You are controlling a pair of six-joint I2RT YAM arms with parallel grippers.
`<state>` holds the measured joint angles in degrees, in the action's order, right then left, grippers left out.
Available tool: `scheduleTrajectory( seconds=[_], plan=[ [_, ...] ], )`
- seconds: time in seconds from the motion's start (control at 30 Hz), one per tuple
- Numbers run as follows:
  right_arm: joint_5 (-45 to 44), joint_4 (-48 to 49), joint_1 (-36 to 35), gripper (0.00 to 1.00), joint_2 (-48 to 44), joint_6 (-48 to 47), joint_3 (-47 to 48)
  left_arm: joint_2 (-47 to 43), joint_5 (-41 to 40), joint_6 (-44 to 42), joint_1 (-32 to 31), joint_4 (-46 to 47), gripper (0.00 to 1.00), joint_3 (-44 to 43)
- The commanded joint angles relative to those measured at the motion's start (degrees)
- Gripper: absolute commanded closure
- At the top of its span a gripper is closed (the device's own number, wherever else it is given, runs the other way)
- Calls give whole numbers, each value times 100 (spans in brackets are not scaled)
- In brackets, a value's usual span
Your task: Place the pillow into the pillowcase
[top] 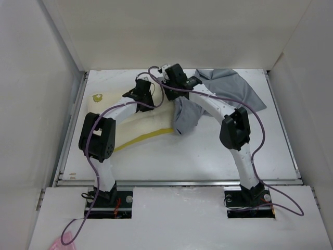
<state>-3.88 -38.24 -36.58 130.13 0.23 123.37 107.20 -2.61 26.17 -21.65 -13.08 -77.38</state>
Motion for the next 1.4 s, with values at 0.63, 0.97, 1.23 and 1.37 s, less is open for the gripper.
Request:
scheduleTrajectory(
  seconds=[0.63, 0.97, 1.23, 1.37],
  plan=[
    [1427, 328, -280, 60, -38, 558, -384, -393, 1061, 2, -604, 483, 100, -365],
    [1679, 720, 431, 0, -2753, 618, -2208, -1780, -652, -473, -674, -256, 0, 512],
    [1451, 844, 687, 0, -4704, 785, -4048, -2186, -1354, -431, -1683, -1046, 0, 1567],
    [1451, 844, 740, 0, -5005, 786, -4532, -1730, -1575, -148, -2036, -1179, 0, 1902]
  ],
)
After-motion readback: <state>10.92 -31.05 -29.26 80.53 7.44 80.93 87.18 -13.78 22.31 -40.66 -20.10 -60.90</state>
